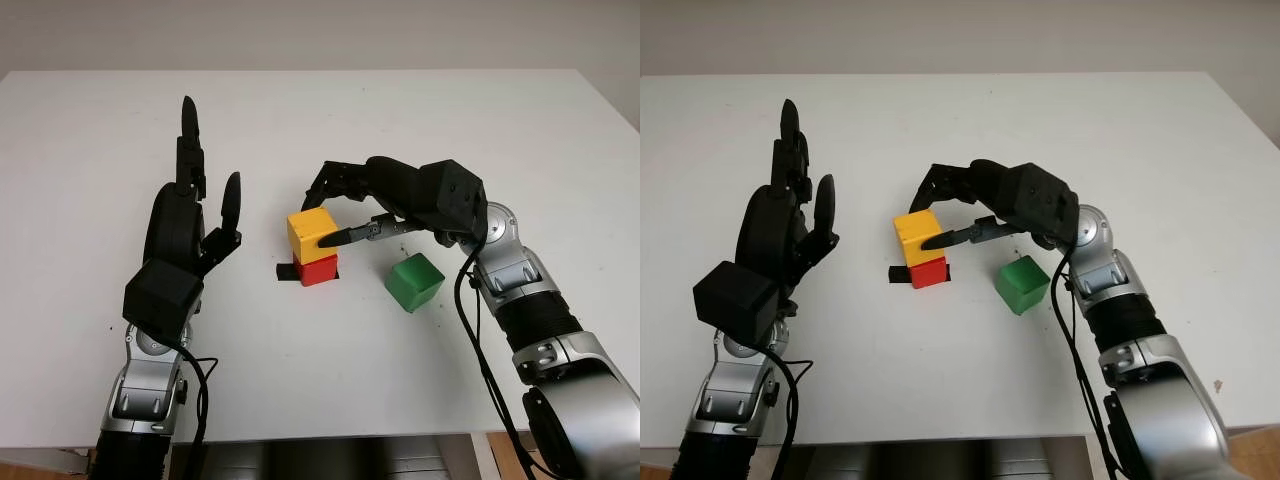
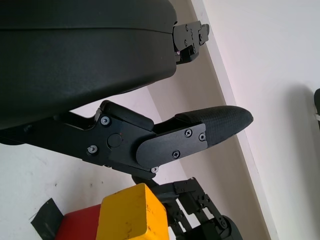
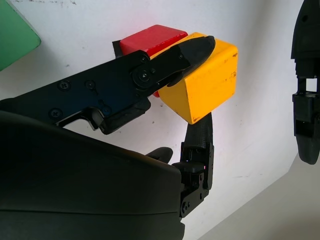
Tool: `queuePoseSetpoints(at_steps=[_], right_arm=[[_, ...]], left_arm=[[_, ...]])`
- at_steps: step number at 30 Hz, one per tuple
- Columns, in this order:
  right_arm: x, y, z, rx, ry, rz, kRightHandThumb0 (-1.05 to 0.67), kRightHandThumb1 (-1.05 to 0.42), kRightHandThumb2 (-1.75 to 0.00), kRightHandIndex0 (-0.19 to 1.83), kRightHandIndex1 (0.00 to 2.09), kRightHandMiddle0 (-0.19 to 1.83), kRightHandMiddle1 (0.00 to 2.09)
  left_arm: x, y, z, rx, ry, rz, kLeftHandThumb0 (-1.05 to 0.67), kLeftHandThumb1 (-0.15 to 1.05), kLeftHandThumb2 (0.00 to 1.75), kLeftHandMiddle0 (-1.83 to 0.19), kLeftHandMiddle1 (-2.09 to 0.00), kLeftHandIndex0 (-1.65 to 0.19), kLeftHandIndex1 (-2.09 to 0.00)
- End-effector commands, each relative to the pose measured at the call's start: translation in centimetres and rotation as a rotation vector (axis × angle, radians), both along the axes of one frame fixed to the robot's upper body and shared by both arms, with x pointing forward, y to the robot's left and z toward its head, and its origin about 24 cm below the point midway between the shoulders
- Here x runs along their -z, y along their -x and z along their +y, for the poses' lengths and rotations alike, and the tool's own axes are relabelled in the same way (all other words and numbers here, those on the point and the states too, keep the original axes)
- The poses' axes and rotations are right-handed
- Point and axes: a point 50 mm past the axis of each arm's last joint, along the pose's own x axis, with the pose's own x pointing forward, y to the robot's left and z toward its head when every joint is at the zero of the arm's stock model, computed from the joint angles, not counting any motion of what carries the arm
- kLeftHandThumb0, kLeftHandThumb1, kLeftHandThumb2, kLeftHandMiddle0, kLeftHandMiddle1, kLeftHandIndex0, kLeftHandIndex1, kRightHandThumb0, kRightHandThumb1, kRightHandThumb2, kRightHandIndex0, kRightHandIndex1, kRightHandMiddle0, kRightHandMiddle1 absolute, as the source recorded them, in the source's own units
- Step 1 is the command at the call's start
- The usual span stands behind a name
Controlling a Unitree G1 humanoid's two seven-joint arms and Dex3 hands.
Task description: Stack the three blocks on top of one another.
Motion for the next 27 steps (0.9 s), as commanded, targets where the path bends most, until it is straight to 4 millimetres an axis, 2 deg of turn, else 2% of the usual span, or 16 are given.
queuePoseSetpoints(at_steps=[1, 16, 22, 27], right_arm=[[-0.47, -0.15, -0.36, 0.006, -0.009, -0.013, -0.62, -1.01, -0.05, 0.15, 0.51, 0.38, 1.59], [-0.37, -0.03, -0.82, 0.015, -0.007, -0.009, -0.63, -1.00, -0.05, 0.13, 0.53, 0.37, 1.59], [-0.27, -0.05, -0.98, 0.006, -0.024, 0.061, -0.70, -0.93, -0.05, 0.05, 0.49, 0.22, 1.25], [-0.25, 0.00, -1.02, 0.001, -0.007, 0.086, -0.78, -0.89, -0.05, 0.02, 0.26, 0.10, 0.85]], left_arm=[[-0.19, 0.17, 0.18, -0.011, 0.001, -0.013, -0.77, 1.05, 0.70, 0.17, -0.04, 0.19, -0.01], [-0.32, 0.12, 0.10, 0.005, -0.001, -0.010, -0.77, 1.05, 0.69, 0.19, -0.04, 0.19, 0.00], [-0.29, 0.19, 0.21, -0.005, -0.007, -0.007, -0.76, 1.05, 0.69, 0.17, -0.05, 0.19, -0.01], [-0.29, 0.20, 0.24, 0.000, -0.007, -0.007, -0.75, 1.05, 0.69, 0.17, -0.05, 0.19, -0.02]])
